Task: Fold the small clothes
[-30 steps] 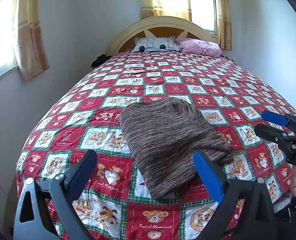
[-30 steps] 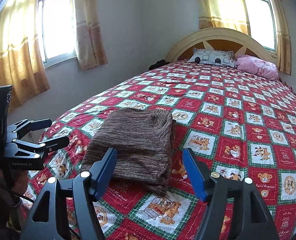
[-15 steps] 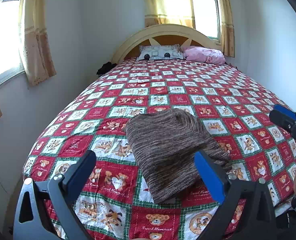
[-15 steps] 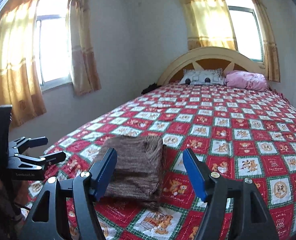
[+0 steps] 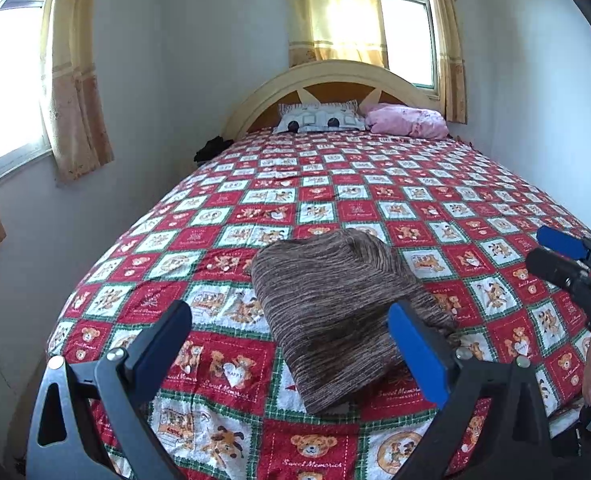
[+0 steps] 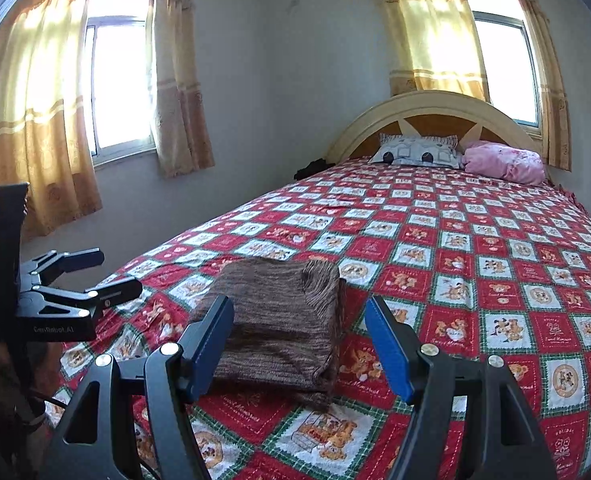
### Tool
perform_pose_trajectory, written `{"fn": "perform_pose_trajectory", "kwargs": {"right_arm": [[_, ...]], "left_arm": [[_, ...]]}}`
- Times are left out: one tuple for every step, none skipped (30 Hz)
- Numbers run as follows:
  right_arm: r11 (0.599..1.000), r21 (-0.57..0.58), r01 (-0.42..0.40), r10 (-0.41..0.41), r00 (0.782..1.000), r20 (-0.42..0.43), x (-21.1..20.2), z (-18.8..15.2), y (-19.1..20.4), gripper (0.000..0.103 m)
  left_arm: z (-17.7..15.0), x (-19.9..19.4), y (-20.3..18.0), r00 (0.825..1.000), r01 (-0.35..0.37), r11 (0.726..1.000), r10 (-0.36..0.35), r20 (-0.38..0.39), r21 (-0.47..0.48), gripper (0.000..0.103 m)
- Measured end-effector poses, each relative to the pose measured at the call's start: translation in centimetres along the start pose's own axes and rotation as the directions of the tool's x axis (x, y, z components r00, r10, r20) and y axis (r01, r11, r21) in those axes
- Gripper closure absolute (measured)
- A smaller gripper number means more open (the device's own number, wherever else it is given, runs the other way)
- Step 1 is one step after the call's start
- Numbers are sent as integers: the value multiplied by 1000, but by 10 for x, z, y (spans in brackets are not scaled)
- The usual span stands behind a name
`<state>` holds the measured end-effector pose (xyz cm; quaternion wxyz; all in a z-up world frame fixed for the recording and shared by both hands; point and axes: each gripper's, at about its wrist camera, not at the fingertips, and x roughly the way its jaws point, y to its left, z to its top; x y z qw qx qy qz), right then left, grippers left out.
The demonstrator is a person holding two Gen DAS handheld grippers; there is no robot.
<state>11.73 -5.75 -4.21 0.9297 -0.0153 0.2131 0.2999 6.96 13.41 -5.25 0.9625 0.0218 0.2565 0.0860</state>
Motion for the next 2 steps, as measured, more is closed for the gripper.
{"fn": "perform_pose_trajectory", "kwargs": {"right_arm": [[1000,1,-2,2,1000,-4,1,-1,0,34],[1000,3,-3,3,1000,-7,1,-2,0,34]], "left_arm": [[0,0,-1,1000,-2,1000,1,4,4,2],[0,-1,-1,1000,0,1000,0,8,7,2]]}}
